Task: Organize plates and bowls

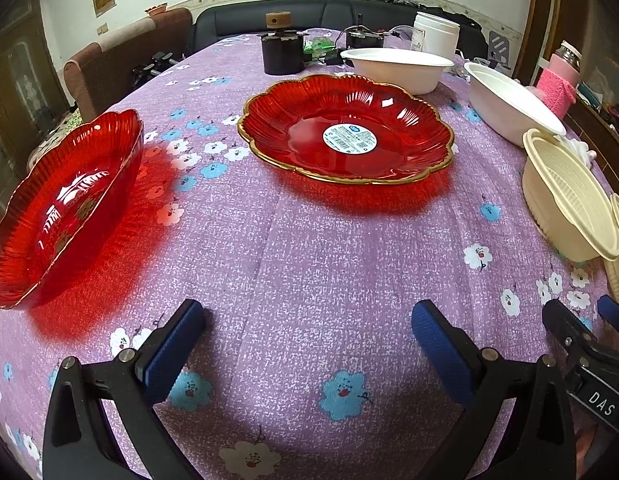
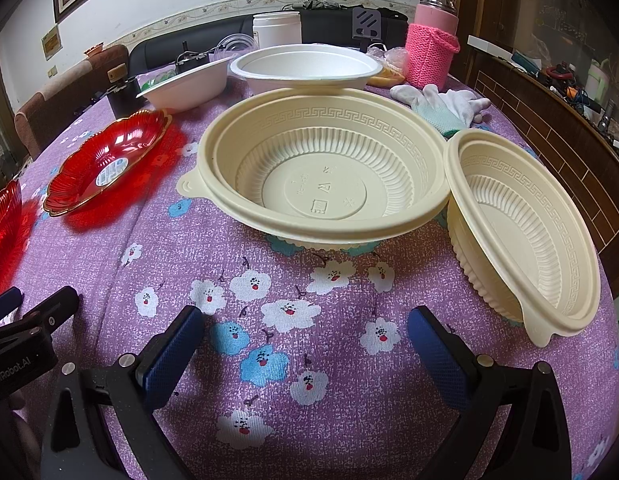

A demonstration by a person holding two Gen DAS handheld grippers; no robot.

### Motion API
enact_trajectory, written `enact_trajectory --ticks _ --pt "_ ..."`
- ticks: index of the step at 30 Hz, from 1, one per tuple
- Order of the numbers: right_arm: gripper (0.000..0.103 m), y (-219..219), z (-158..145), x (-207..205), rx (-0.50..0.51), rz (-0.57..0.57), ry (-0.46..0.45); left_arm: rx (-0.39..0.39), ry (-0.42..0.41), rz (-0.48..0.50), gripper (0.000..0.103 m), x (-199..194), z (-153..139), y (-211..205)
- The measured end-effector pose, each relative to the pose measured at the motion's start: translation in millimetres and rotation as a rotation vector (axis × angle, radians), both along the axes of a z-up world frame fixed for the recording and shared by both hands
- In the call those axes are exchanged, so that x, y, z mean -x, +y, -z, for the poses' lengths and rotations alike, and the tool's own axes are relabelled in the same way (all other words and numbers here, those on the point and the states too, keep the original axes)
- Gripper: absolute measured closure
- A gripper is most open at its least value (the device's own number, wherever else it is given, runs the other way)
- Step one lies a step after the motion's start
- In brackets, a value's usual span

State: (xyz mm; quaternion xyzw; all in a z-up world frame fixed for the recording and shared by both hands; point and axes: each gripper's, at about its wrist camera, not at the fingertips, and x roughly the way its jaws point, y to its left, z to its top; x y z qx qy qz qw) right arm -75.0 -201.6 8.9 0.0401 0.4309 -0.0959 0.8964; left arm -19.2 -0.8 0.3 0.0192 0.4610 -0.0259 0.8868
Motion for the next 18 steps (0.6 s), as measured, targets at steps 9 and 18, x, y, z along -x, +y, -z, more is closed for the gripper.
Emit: enact_trajectory --ticks 9,18 --pt "0.001 0.1 0.0 -0.1 0.0 0.0 0.0 -0.01 0.008 0.006 0.0 -3.8 -0.4 -2.5" --pt "0.001 -0.8 0.1 -1.3 0.002 -0.012 0.012 0.168 -0.024 0.107 0.007 48.7 -39.6 32.0"
